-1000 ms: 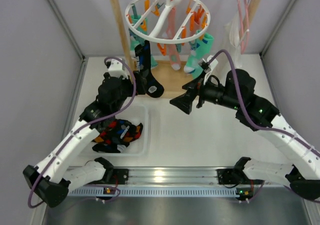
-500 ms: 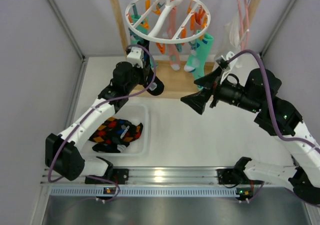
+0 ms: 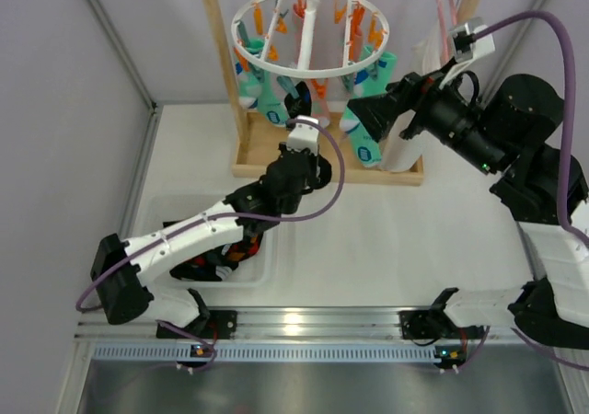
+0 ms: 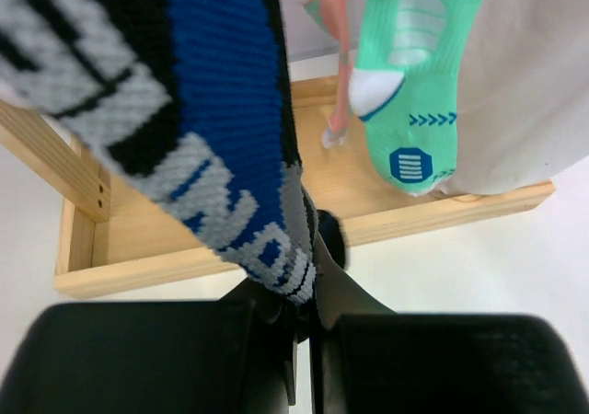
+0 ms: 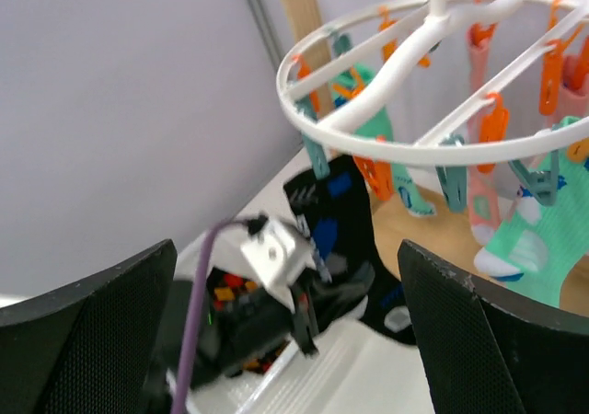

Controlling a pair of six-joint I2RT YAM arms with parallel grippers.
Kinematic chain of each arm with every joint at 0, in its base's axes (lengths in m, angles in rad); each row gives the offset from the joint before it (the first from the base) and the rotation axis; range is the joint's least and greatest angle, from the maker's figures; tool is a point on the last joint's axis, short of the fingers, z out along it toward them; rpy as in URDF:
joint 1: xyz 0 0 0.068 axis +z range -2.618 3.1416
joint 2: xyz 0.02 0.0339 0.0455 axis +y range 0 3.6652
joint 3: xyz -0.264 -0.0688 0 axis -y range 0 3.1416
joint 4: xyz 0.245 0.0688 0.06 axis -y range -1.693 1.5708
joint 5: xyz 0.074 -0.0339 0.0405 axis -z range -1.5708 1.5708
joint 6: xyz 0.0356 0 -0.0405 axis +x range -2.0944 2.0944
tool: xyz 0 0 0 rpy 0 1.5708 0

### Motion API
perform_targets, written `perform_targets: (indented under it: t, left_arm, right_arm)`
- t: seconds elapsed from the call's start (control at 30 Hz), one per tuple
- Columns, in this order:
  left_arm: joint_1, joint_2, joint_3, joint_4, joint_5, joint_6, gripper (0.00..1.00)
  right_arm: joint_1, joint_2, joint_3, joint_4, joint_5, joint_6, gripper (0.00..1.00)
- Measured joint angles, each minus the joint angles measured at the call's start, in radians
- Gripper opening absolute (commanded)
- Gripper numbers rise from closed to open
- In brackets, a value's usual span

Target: Remove the socks clipped to the hanger

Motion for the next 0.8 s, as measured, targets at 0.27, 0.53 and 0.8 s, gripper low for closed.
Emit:
perform_targets:
  t: [0.27,0.53,0.8]
  left_arm:
    - [-0.181,0.214,0.158,0.007,-0.311,0.13,0.0]
    - [-0.262,0.37,0.323,0.021,-0.49,0.3,0.0]
    - [-0.278,0.445,0.394,0.026,-0.52,0.368,0.0]
  right_arm:
    - [-0.038,0.307,0.474,-0.225,0.06,0.014,0.77]
    - [-0.036,0.402,0.484,-0.369,0.162,-0.022,0.7]
    - [-0.009,0.455,0.481,-0.383,0.349,-0.135,0.68]
